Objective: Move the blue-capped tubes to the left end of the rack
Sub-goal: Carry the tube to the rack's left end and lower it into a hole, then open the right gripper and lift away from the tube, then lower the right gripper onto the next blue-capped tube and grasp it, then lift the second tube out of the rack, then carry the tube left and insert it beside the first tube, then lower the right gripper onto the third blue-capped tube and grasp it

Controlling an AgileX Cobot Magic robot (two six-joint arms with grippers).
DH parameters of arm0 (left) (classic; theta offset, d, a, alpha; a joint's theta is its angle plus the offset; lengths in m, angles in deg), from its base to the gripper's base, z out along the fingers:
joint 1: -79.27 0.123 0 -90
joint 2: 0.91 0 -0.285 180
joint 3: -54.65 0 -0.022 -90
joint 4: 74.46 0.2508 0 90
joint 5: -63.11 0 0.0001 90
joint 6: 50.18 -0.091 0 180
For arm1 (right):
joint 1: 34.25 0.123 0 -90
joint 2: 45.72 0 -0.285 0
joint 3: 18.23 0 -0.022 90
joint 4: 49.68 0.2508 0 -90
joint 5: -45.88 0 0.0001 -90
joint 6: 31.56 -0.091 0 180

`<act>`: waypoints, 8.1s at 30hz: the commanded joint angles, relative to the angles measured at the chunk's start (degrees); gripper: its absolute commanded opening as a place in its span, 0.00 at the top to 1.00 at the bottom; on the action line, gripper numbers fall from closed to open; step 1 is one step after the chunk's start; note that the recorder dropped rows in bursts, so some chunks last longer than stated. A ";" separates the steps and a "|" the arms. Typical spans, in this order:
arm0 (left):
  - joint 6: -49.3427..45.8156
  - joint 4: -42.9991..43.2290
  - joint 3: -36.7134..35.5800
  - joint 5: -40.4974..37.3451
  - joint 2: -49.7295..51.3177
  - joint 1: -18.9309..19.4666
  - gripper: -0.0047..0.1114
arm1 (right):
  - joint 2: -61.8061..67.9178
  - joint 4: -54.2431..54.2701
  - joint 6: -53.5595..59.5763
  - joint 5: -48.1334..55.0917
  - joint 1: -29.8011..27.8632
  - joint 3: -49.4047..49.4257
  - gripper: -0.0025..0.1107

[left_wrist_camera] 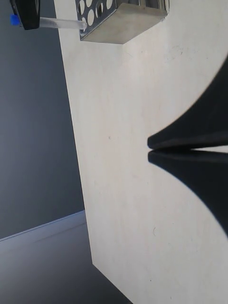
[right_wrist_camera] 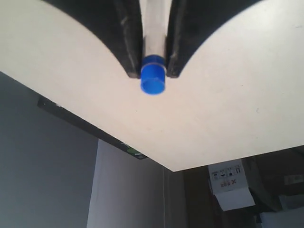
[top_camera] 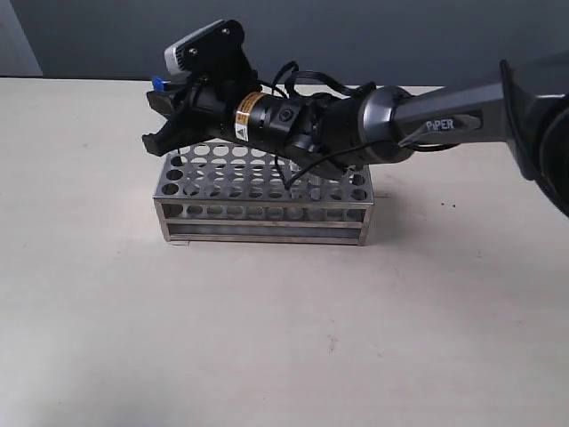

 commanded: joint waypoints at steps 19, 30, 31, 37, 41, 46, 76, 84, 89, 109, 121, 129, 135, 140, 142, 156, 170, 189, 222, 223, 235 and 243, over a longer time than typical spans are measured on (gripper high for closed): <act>0.20 -0.11 0.11 0.77 0.26 -0.39 0.96 | 4.52 2.54 0.44 3.84 -0.54 -2.57 0.98; 0.20 -0.11 0.11 0.77 0.26 -0.39 0.96 | 5.53 4.70 -0.36 5.37 -0.54 -2.57 0.92; 0.20 -0.11 0.11 0.77 0.26 -0.39 0.96 | 5.53 4.70 -0.36 5.50 -0.54 -2.57 0.87; 0.20 -0.11 0.11 0.77 0.26 -0.39 0.96 | 5.42 4.70 -0.36 5.63 -0.54 -2.57 0.64; 0.20 -0.11 0.11 0.77 0.26 -0.39 0.96 | 3.86 4.93 -0.51 7.82 -0.54 -2.57 0.64; 0.20 -0.11 0.11 0.77 0.26 -0.39 0.96 | -4.27 4.52 0.86 16.62 -0.54 -2.57 0.64; 0.20 -0.11 0.11 0.77 0.26 -0.39 0.96 | -31.92 28.66 21.52 -11.32 -7.47 50.04 0.64; 0.20 -0.11 0.11 0.77 0.26 -0.39 0.96 | -25.02 28.27 20.61 -15.76 -7.47 50.07 0.64; 0.20 -0.11 0.11 0.77 0.26 -0.39 0.96 | -23.90 26.55 17.27 -19.70 -7.37 49.74 0.64; 0.20 -0.11 0.11 0.77 0.26 -0.39 0.96 | -15.16 26.31 16.41 -16.37 -7.37 43.71 0.64; 0.20 -0.11 0.11 0.77 0.26 -0.39 0.96 | -18.27 25.46 15.99 -12.72 -7.37 43.71 0.98; 0.20 -0.11 0.11 0.77 0.26 -0.39 0.96 | -32.92 23.53 18.93 -4.42 -7.37 42.42 0.98; 0.20 -0.11 0.11 0.77 0.26 -0.39 0.96 | -37.01 18.49 17.75 3.52 -6.17 34.13 0.98; 0.20 -0.11 0.11 0.77 0.26 -0.39 0.96 | -32.41 17.81 17.66 7.95 -2.43 25.68 0.98; 0.20 -0.11 0.11 0.77 0.26 -0.39 0.96 | -29.06 17.69 17.66 10.95 -0.82 21.81 0.98; 0.20 -0.11 0.11 0.77 0.26 -0.39 0.96 | -10.08 17.07 15.54 12.29 2.93 4.45 0.98; 0.20 -0.11 0.11 0.77 0.26 -0.39 0.96 | -6.20 16.76 14.71 12.12 5.36 4.16 0.98; 0.20 -0.11 0.11 0.77 0.26 -0.39 0.96 | -3.73 15.75 15.81 13.68 5.13 4.16 0.98; 0.20 -0.11 0.11 0.77 0.26 -0.39 0.96 | -27.72 34.99 34.88 9.48 0.34 20.09 0.64; 0.20 -0.11 0.11 0.77 0.26 -0.39 0.96 | -29.21 36.53 34.88 4.40 -1.11 24.54 0.64; 0.20 -0.11 0.11 0.77 0.26 -0.39 0.96 | -26.20 36.10 34.15 -10.58 -6.19 42.80 0.64; 0.20 -0.11 0.11 0.77 0.26 -0.39 0.96 | -21.12 33.16 26.74 -16.59 -6.19 42.58 0.64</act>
